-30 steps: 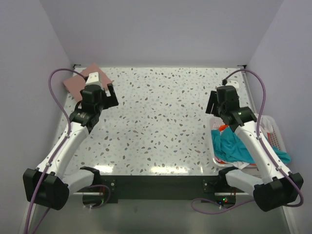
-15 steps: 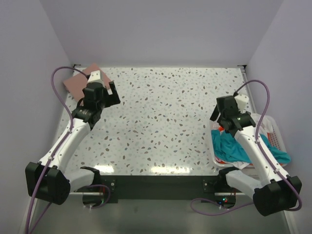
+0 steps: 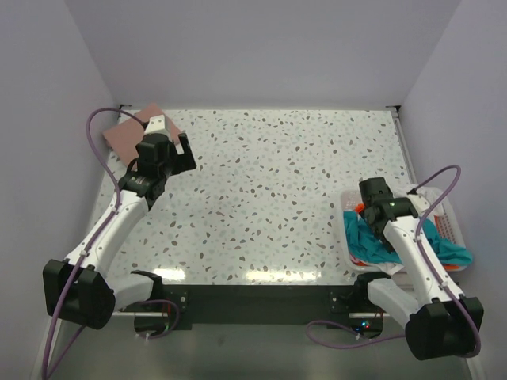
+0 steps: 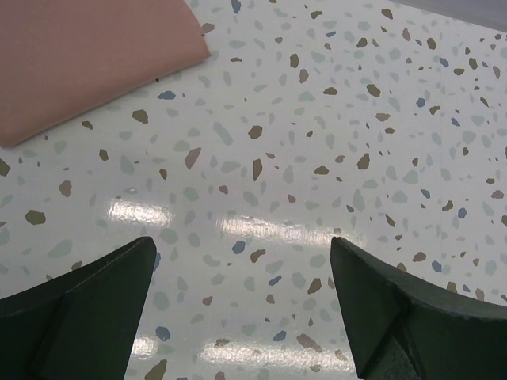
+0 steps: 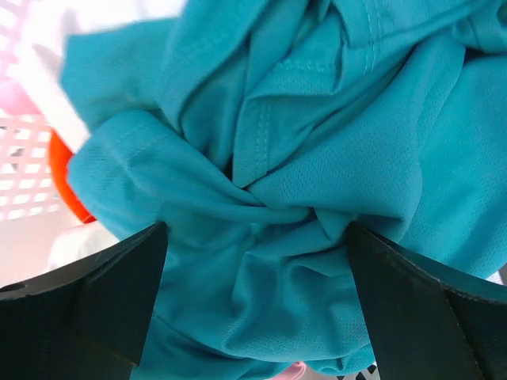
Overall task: Fold and stack the t-shirts
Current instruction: Grab the tshirt from the pile, then move the tshirt to the center of the board
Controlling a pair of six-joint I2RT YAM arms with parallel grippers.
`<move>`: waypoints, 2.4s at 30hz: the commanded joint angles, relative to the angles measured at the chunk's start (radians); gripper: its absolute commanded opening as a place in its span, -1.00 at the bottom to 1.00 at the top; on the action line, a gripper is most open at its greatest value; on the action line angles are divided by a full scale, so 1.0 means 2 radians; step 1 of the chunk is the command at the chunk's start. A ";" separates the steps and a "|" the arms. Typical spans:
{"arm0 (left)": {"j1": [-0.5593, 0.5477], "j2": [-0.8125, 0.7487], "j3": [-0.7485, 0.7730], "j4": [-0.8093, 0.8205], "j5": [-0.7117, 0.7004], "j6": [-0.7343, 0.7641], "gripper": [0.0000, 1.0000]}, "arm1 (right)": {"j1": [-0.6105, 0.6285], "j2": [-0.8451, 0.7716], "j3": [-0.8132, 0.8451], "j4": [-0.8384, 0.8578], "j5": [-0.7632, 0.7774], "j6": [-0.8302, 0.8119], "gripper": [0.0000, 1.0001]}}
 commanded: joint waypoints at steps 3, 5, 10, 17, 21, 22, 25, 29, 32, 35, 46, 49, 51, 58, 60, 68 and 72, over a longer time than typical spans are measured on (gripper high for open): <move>0.003 -0.005 0.015 0.012 -0.008 0.012 0.93 | -0.003 0.017 -0.027 -0.010 -0.017 0.081 0.96; 0.003 -0.006 0.015 0.009 -0.009 0.015 0.94 | -0.003 0.021 -0.031 -0.010 -0.023 0.086 0.83; 0.003 -0.010 0.014 0.003 -0.019 0.032 0.95 | -0.003 0.001 -0.030 -0.006 -0.028 0.081 -0.37; 0.003 -0.011 0.002 0.012 -0.012 0.026 0.96 | -0.003 -0.030 0.072 -0.024 -0.004 0.037 -1.00; 0.003 -0.012 0.003 0.013 -0.010 0.026 0.96 | -0.003 -0.018 0.160 0.018 0.014 -0.041 -1.00; 0.003 -0.014 0.003 0.013 -0.013 0.027 0.96 | -0.003 -0.008 0.176 0.029 0.010 -0.052 -1.00; 0.003 -0.017 0.003 0.012 -0.015 0.028 0.96 | -0.003 0.010 0.236 0.094 -0.046 -0.106 -1.00; 0.003 -0.019 0.003 0.012 -0.015 0.027 0.96 | 0.003 0.040 0.259 0.225 -0.166 -0.143 -1.00; 0.003 -0.018 0.005 0.011 -0.016 0.027 0.96 | 0.049 0.082 0.304 0.289 -0.209 -0.180 -1.00; 0.003 -0.020 0.007 0.011 -0.016 0.027 0.96 | 0.115 0.140 0.397 0.305 -0.216 -0.240 -1.00; 0.003 -0.026 0.010 0.004 -0.030 0.025 0.96 | 0.191 0.231 0.563 0.380 -0.325 -0.276 -1.00; 0.003 -0.028 0.009 0.001 -0.033 0.025 0.96 | 0.191 0.211 0.490 0.381 -0.280 -0.274 -1.00; 0.003 -0.028 0.010 -0.001 -0.034 0.026 0.96 | 0.191 0.200 0.423 0.362 -0.233 -0.270 -0.84; 0.003 -0.031 0.003 0.003 -0.018 0.046 0.95 | 0.191 0.191 0.252 0.237 -0.141 -0.221 0.79; 0.003 -0.031 -0.002 0.015 0.009 0.056 0.89 | 0.191 0.201 0.227 0.231 -0.156 -0.224 0.80; 0.002 0.006 -0.003 0.028 0.049 0.045 0.87 | 0.191 0.243 0.220 0.309 -0.281 -0.272 0.81; 0.002 0.037 -0.001 0.038 0.080 0.028 0.87 | 0.194 0.312 0.278 0.315 -0.342 -0.283 0.80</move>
